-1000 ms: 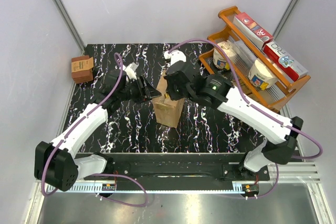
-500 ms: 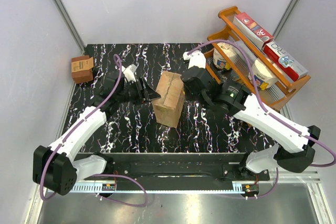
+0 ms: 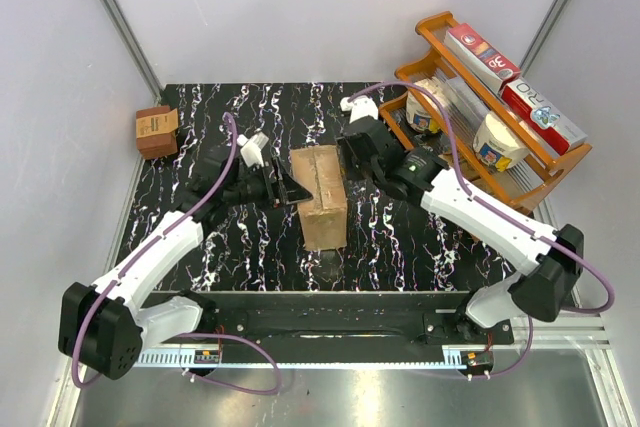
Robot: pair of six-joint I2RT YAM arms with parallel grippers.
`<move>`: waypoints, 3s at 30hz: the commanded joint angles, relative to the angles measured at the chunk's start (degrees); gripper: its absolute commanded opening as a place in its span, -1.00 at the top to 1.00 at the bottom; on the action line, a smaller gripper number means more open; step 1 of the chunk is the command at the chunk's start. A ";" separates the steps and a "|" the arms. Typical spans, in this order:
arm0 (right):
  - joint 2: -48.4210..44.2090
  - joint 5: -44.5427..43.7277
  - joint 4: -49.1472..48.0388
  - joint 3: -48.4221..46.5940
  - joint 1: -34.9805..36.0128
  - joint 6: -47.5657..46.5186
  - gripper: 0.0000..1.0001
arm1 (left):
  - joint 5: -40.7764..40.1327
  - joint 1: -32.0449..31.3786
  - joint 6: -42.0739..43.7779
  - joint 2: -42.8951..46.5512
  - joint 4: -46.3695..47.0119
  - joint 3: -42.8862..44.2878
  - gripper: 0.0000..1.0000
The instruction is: Unpack the express box
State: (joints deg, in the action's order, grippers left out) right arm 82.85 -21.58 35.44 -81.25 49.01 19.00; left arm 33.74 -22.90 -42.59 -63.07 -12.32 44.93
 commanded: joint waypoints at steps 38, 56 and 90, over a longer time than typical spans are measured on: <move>-12.97 20.44 2.09 -2.87 2.22 -13.12 1.00 | -19.67 -10.67 -29.22 3.66 -1.39 0.51 -0.85; -13.24 8.75 -0.37 2.06 7.41 -10.57 1.00 | -23.01 -13.40 -30.89 0.40 -7.46 2.53 -0.52; -9.90 6.38 -7.14 4.35 7.85 -10.48 1.00 | -23.19 -13.76 -30.62 1.90 -6.49 1.30 -0.48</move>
State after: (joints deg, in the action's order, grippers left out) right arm 72.27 -12.95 30.83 -77.12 56.25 8.40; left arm 11.42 -36.18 -73.12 -62.35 -18.35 46.15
